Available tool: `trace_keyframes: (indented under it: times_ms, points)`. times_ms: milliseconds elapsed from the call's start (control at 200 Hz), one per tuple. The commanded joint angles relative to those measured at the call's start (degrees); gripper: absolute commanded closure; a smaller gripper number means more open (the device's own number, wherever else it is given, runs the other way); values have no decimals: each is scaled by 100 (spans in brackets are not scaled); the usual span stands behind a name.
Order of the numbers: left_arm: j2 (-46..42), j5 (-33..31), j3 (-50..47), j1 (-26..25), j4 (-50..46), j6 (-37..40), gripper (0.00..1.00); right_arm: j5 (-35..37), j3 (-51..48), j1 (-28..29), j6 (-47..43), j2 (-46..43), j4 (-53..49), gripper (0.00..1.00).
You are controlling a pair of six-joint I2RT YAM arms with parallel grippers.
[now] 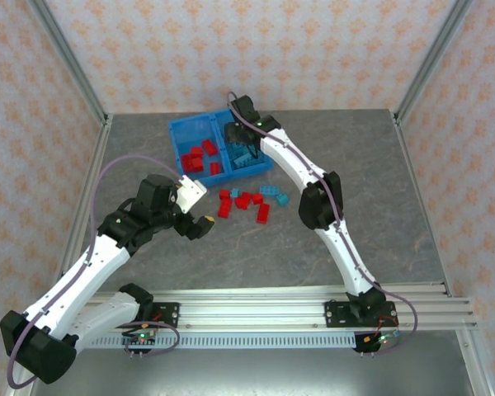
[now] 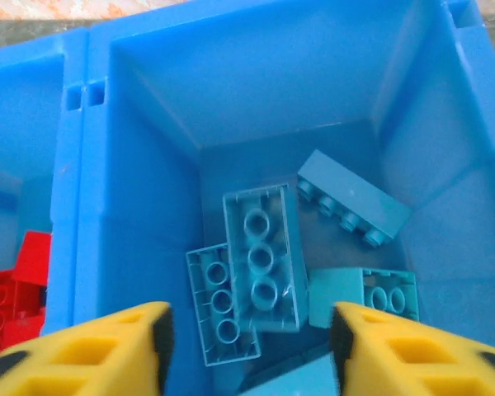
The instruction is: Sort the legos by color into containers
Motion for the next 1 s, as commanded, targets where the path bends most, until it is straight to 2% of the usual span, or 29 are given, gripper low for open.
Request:
trace_keyframes:
  times_ms: [0,95,195,395,526,611,681,751,996]
  points:
    - [-141,-127,-62,30,195,-8,0,-66,0,-20,-130,-860,-274,31]
    - [-156,-156,-68,29,204,-23,0,-62,-422,-20,-217,-1502,-366,31]
    - [-186,-154,-80,30,238,-51,0,-18,-1421,-14,-358,-2467,-141,31]
    - [-221,141,-105,30,246,52,0,301,-4566,-17,-659,-4913,552,28]
    - [-173,381,-93,34,254,117,0,663,-6722,-20,-376,-6418,1093,21]
    - [-104,524,-64,35,215,174,0,592,-7824,-19,-160,-7027,1422,14]
    - [-31,589,-28,42,164,181,0,474,-8372,-20,-41,-7142,1499,8]
    - [27,646,-1,41,127,177,0,297,-8543,-22,-31,-6932,1389,7]
    - [50,583,-11,31,55,184,0,148,-7883,-130,-477,-4947,985,8]
